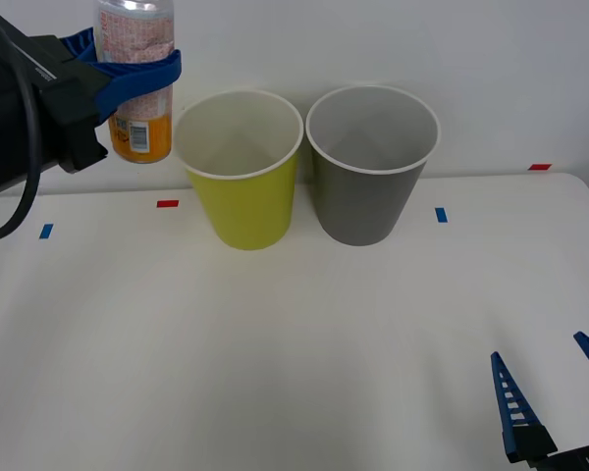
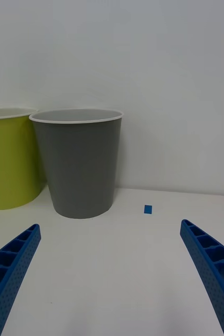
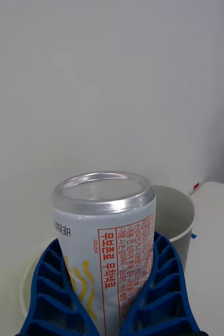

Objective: Put cans in the gray bin and PET bottles in the light green bin.

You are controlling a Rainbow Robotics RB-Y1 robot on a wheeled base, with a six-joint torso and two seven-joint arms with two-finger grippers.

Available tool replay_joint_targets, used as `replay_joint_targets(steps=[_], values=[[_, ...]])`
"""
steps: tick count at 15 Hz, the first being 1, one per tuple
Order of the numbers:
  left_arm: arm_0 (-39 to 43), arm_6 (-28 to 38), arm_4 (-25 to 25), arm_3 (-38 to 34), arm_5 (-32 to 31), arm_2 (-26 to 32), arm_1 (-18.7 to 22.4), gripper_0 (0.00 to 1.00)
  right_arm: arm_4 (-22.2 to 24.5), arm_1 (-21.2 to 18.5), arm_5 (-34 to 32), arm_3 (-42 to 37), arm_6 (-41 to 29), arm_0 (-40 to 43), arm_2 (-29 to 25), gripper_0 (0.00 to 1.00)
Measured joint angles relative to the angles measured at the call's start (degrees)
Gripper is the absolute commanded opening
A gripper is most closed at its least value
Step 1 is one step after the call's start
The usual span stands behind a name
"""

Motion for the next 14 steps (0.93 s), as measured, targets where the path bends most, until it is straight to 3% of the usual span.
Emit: replay_joint_targets(steps=[6, 14], values=[[-8.2, 1.7, -7.0, 10.3, -10.5, -12.1, 0.0, 0.00, 0.0, 0.0, 0.0, 0.0, 0.0, 0.0, 0.0, 0.92], [-20.6, 6.2, -13.9, 23.7, -18.6, -25.8, -0.2, 0.00, 0.0, 0.0, 0.0, 0.0, 0.0, 0.0, 0.0, 0.92]])
